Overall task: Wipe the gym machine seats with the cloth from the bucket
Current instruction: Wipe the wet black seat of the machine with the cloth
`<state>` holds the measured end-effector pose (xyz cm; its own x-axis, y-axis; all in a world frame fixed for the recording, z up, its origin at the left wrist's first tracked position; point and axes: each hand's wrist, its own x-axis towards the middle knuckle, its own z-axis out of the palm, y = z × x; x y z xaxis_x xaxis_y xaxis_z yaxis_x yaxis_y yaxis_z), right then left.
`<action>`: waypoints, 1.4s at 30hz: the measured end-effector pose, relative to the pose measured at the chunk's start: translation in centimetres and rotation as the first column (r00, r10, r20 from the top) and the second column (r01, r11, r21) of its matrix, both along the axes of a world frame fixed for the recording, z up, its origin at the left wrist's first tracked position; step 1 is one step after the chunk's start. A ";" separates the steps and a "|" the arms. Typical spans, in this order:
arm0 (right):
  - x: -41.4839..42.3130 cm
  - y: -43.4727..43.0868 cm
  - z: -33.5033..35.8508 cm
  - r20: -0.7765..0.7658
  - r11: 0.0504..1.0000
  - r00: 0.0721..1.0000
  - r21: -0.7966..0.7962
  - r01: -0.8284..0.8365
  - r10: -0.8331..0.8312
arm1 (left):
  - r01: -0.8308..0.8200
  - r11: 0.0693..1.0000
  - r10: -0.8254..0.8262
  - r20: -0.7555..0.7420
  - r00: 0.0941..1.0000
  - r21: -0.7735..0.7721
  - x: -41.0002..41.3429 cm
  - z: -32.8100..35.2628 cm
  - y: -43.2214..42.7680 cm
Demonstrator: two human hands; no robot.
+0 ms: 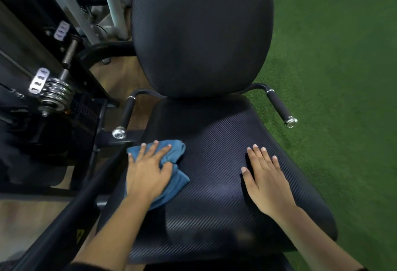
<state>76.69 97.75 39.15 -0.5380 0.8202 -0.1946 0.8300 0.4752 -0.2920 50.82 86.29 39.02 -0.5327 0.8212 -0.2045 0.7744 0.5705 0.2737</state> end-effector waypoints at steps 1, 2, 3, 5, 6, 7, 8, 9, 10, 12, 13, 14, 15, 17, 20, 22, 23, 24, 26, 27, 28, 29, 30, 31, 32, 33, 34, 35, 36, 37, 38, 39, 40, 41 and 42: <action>-0.3 0.4 -0.2 -0.006 1.000 1.000 0.003 -0.004 0.004 | -0.054 0.998 0.054 -0.003 0.999 -0.026 -0.5 -0.2 0.9; -0.5 0.7 -0.3 -0.009 1.000 1.000 0.004 -0.007 0.007 | -0.089 0.995 0.089 -0.006 0.996 -0.048 -0.6 -0.3 2.0; -0.8 1.0 -0.5 -0.009 1.000 1.000 0.000 -0.011 0.011 | -0.097 0.993 0.096 -0.012 0.995 -0.065 -0.1 -0.4 3.0; -1.2 1.4 -0.7 0.006 1.000 1.000 -0.019 -0.014 0.014 | -0.041 0.996 0.039 -0.023 0.999 -0.085 1.5 -0.4 4.5; -1.4 1.6 -0.8 0.010 0.999 1.000 -0.028 -0.015 0.016 | 0.007 0.996 -0.008 -0.019 1.000 -0.085 2.5 -0.4 5.0; -1.6 1.6 -0.8 0.008 0.999 1.000 -0.037 -0.014 0.015 | 0.053 0.995 -0.054 -0.008 0.999 -0.080 3.4 -0.4 5.2; -1.7 1.6 -0.7 0.007 0.999 1.000 -0.048 -0.013 0.014 | 0.090 0.993 -0.089 0.012 0.996 -0.073 4.2 -0.3 5.1; -1.9 1.6 -0.6 0.009 0.998 1.000 -0.057 -0.011 0.012 | 0.121 0.991 -0.120 0.032 0.992 -0.059 5.0 0.0 4.9; -1.9 1.5 -0.5 0.015 0.998 1.000 -0.067 -0.009 0.010 | 0.151 0.988 -0.149 0.046 0.988 -0.044 5.6 0.2 4.6; -2.0 1.4 -0.4 0.023 0.996 1.000 -0.086 -0.002 0.004 | 0.189 0.981 -0.187 0.044 0.981 -0.047 6.5 0.9 3.6; -2.0 1.4 -0.3 0.029 0.996 1.000 -0.089 -0.001 0.003 | 0.185 0.981 -0.183 0.029 0.983 -0.063 6.9 1.3 3.2; -1.9 1.3 -0.2 0.039 0.996 0.999 -0.085 -0.004 0.008 | 0.163 0.984 -0.163 0.010 0.987 -0.078 7.3 1.6 2.8; -1.8 1.2 -0.1 0.048 0.997 0.999 -0.082 -0.008 0.012 | 0.129 0.988 -0.130 -0.004 0.991 -0.089 7.7 2.0 2.7; -1.6 1.2 0.3 0.045 0.996 0.999 -0.094 0.000 0.004 | 0.051 0.993 -0.051 0.007 0.999 -0.110 8.8 2.5 3.0; -1.2 1.4 1.2 0.036 0.993 0.999 -0.116 0.014 -0.010 | -0.047 0.984 0.053 0.031 0.998 -0.172 9.8 2.2 4.1; -0.9 1.4 1.5 0.014 0.993 1.000 -0.118 0.023 -0.021 | -0.083 0.976 0.090 0.024 0.996 -0.204 9.7 1.8 4.6; -0.7 1.7 1.7 0.012 0.992 1.000 -0.124 0.026 -0.025 | -0.098 0.974 0.106 0.027 0.994 -0.204 9.7 1.8 5.0; -0.5 1.5 1.7 0.016 0.991 1.000 -0.130 0.024 -0.022 | -0.106 0.974 0.114 0.026 0.993 -0.202 9.7 1.5 5.0; -0.1 1.6 2.0 0.022 0.990 1.000 -0.137 0.020 -0.017 | -0.119 0.972 0.126 0.024 0.992 -0.200 9.9 1.5 5.3; 0.1 1.6 2.1 0.028 0.990 0.999 -0.141 0.021 -0.017 | -0.121 0.970 0.127 0.014 0.992 -0.211 10.0 1.5 5.4; 0.3 1.7 2.3 0.034 0.989 0.999 -0.146 0.023 -0.019 | -0.120 0.968 0.123 0.000 0.992 -0.222 10.1 1.7 5.5; 0.5 1.7 2.4 0.041 0.989 0.999 -0.149 0.024 -0.018 | -0.125 0.967 0.126 -0.008 0.992 -0.223 10.2 1.7 5.5; 0.6 1.8 2.5 0.044 0.988 0.999 -0.150 0.025 -0.018 | -0.132 0.970 0.133 -0.010 0.991 -0.206 10.2 1.7 5.5; 0.8 1.9 2.7 0.046 0.988 0.999 -0.152 0.025 -0.018 | -0.136 0.972 0.136 -0.013 0.991 -0.191 10.3 1.6 5.5; 0.9 2.0 2.9 0.048 0.988 0.999 -0.152 0.024 -0.017 | -0.140 0.973 0.140 -0.017 0.990 -0.183 10.4 1.5 5.5; 1.0 2.2 3.1 0.052 0.988 0.999 -0.154 0.018 -0.010 | -0.140 0.974 0.139 -0.019 0.990 -0.176 10.6 1.5 5.5; 1.0 2.3 3.3 0.056 0.988 0.998 -0.155 0.009 0.000 | -0.137 0.976 0.136 -0.016 0.991 -0.167 10.7 1.6 5.5; 0.9 2.4 3.5 0.056 0.988 0.998 -0.155 0.000 0.009 | -0.130 0.979 0.131 -0.009 0.991 -0.157 10.7 1.7 5.5; 0.8 2.5 3.8 0.052 0.988 0.999 -0.155 -0.007 0.015 | -0.128 0.980 0.128 -0.004 0.992 -0.153 10.8 1.9 5.5; 0.7 2.6 4.0 0.051 0.988 0.998 -0.155 -0.015 0.023 | -0.127 0.980 0.127 -0.009 0.992 -0.150 10.8 2.1 5.5; 0.6 2.6 4.2 0.052 0.987 0.998 -0.156 -0.026 0.034 | -0.130 0.981 0.128 -0.019 0.992 -0.144 10.8 2.2 5.5; 0.4 2.6 4.5 0.051 0.987 0.998 -0.157 -0.035 0.044 | -0.130 0.982 0.127 -0.031 0.991 -0.138 10.8 2.3 5.4; 0.2 2.5 4.7 0.046 0.986 0.998 -0.159 -0.041 0.049 | -0.132 0.982 0.129 -0.031 0.991 -0.134 10.8 2.4 5.3; 0.1 2.3 5.0 0.040 0.986 0.998 -0.161 -0.047 0.054 | -0.132 0.983 0.128 -0.038 0.991 -0.124 10.8 2.5 5.2; -0.1 2.1 5.2 0.037 0.986 0.997 -0.160 -0.055 0.062 | -0.126 0.986 0.122 -0.048 0.991 -0.112 10.8 2.6 5.0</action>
